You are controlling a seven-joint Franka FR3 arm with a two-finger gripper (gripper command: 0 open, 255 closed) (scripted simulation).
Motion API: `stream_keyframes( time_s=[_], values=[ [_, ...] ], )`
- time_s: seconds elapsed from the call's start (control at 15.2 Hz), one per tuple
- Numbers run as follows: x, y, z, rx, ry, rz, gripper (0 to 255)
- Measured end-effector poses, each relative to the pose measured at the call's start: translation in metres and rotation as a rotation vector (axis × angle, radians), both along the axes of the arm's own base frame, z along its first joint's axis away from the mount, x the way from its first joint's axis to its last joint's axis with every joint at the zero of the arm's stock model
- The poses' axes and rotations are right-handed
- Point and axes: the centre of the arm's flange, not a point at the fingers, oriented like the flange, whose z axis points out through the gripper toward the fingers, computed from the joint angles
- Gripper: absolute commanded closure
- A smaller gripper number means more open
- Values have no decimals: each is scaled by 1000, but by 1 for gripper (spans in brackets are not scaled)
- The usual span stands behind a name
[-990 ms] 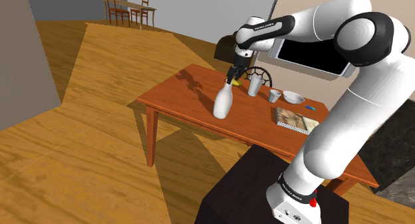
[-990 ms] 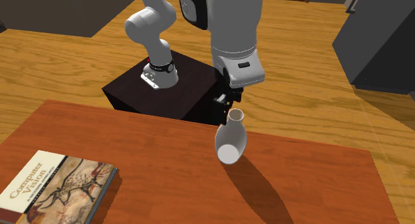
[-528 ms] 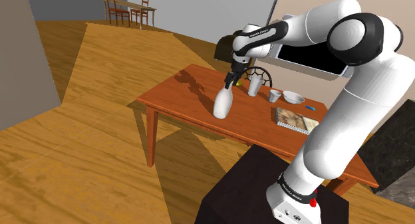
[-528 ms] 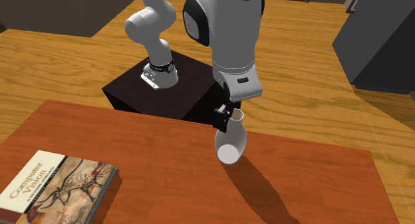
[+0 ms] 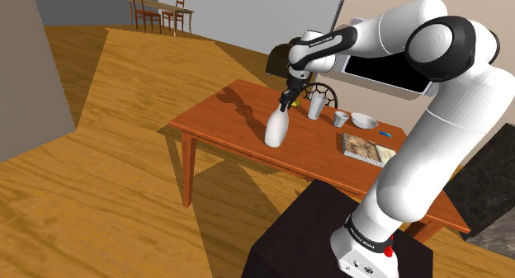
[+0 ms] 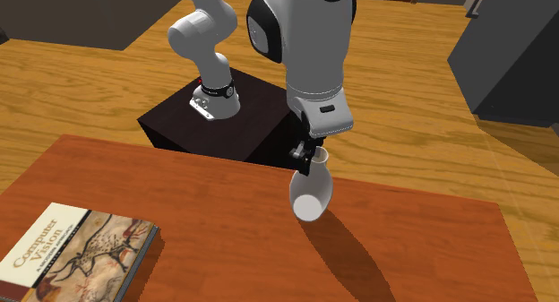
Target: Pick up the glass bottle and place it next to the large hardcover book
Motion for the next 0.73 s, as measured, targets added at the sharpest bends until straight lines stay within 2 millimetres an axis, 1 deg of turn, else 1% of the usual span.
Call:
stream_keyframes(
  time_s=[0.53, 0.73],
  values=[
    [0, 0, 0, 0, 0, 0, 255],
    [0, 0, 10, 0, 1, 0, 255]
  ],
)
